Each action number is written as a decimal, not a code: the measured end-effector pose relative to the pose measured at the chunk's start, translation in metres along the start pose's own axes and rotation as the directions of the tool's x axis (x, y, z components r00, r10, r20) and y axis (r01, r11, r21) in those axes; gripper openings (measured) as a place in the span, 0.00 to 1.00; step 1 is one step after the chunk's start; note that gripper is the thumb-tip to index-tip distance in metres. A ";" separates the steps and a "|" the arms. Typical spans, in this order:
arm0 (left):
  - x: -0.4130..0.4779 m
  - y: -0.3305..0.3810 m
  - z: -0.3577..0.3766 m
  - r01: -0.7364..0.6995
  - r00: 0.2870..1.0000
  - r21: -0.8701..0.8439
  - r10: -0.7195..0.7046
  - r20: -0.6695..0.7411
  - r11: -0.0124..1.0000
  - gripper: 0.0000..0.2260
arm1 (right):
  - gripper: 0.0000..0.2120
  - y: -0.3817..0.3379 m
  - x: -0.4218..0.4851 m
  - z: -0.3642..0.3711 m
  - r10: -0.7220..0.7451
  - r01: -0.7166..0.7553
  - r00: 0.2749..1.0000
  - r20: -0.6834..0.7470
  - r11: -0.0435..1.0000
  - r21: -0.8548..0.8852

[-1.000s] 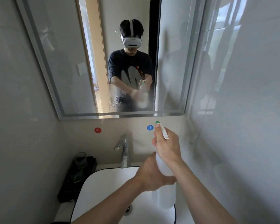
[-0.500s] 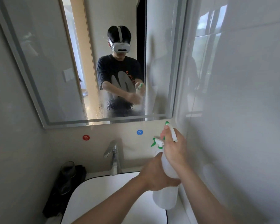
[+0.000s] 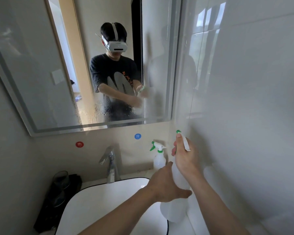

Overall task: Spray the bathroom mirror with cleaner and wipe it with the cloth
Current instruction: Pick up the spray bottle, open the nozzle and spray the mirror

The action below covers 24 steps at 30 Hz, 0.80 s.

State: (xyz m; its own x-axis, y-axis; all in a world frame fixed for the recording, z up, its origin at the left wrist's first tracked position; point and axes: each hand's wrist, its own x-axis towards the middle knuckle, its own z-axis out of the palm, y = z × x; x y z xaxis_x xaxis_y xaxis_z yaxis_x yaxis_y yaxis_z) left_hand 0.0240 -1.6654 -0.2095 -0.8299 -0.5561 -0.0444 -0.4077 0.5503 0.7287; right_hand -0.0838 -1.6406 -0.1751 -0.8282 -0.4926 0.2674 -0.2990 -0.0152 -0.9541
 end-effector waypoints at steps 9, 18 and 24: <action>0.004 0.010 -0.031 -0.006 0.998 -0.051 0.003 -0.061 0.999 0.37 | 0.23 -0.034 0.013 0.006 -0.145 0.143 0.989 0.030 0.989 0.047; 0.012 0.048 -0.075 -0.111 0.972 -0.073 0.094 -0.215 0.991 0.37 | 0.31 -0.092 0.040 0.010 -0.291 0.296 0.954 -0.070 0.953 0.070; 0.013 0.048 -0.072 -0.120 0.973 -0.088 0.099 -0.209 0.989 0.36 | 0.30 -0.092 0.042 0.010 -0.250 0.254 0.967 -0.054 0.962 0.098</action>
State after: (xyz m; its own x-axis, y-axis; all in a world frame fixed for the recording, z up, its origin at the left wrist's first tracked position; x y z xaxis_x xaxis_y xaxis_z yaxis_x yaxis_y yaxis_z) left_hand 0.0208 -1.6909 -0.1260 -0.7682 -0.6168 0.1717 -0.2703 0.5555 0.7863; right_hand -0.0859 -1.6688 -0.0772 -0.7516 -0.4257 0.5039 -0.4514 -0.2251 -0.8634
